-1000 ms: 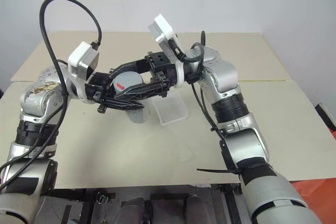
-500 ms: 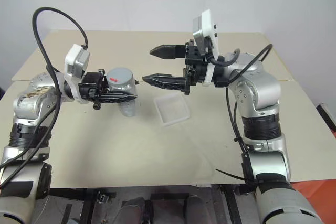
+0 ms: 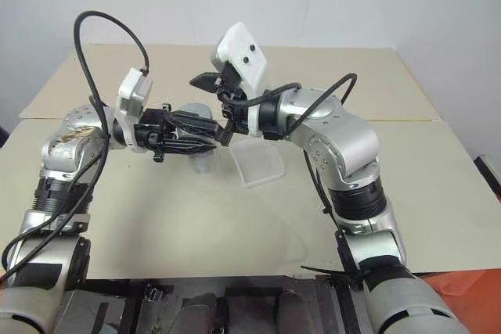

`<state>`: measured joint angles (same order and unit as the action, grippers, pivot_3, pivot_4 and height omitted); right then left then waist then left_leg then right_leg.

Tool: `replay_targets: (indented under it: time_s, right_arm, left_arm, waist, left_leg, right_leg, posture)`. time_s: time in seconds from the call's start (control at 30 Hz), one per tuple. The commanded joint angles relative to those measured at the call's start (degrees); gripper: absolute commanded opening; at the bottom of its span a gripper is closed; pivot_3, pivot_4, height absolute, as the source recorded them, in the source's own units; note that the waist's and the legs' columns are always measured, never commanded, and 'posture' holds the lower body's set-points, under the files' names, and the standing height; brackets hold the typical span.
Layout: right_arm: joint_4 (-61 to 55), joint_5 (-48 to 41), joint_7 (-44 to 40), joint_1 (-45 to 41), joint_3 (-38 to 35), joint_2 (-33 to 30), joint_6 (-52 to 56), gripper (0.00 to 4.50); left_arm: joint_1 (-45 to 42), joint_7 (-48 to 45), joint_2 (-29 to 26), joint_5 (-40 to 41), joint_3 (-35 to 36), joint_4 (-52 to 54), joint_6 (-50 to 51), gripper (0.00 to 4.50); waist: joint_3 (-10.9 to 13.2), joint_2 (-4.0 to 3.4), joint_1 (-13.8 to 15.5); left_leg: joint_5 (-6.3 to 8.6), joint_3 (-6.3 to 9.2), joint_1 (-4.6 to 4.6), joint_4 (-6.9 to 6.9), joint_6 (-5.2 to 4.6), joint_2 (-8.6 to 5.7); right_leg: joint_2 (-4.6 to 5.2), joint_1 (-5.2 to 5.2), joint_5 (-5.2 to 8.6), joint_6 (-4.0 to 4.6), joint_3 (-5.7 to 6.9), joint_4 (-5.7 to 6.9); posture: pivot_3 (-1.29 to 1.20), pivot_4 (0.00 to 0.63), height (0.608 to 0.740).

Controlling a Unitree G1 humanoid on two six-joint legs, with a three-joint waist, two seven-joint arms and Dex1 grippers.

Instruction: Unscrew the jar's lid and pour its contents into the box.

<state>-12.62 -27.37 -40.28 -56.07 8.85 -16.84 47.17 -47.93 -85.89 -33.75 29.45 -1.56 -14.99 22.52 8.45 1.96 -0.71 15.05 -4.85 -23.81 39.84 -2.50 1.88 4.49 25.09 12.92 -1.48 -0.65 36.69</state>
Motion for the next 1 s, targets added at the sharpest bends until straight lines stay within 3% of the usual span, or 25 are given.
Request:
replay_targets:
  time_s: [0.03,0.5,1.0]
  right_arm:
    - [1.1,1.2,1.5,-0.9,-0.4,1.0,-2.6,4.47]
    - [-6.6,-4.2,2.3,0.4,-1.7,0.6,1.9,4.47]
    - [-2.9,-2.5,3.2,1.7,-1.3,0.4,0.6,4.47]
  left_arm:
    - [-2.2,-0.5,0.1,0.9,1.0,1.0,-0.9,2.03]
    - [-2.4,0.0,0.3,0.4,1.3,0.4,-1.6,2.03]
    - [-1.8,-0.2,-0.3,0.8,1.7,1.4,-1.1,2.03]
  waist:
    - [0.0,0.00,-0.1]
    - [0.0,0.00,-0.1]
    - [0.0,0.00,-0.1]
  left_leg:
    - [0.00,0.00,0.00,0.00,0.00,0.00]
    - [0.00,0.01,0.00,0.00,0.00,0.03]
    - [0.00,0.01,0.00,0.00,-0.01,0.02]
  right_leg:
    - [-0.01,0.01,0.00,0.00,0.00,0.00]
    - [-0.02,0.03,0.00,0.00,-0.01,0.02]
    - [-0.02,0.03,0.00,0.00,-0.01,0.02]
  posture:
    - [0.00,0.150,0.740]
    - [0.00,0.150,0.740]
    - [0.00,0.150,0.740]
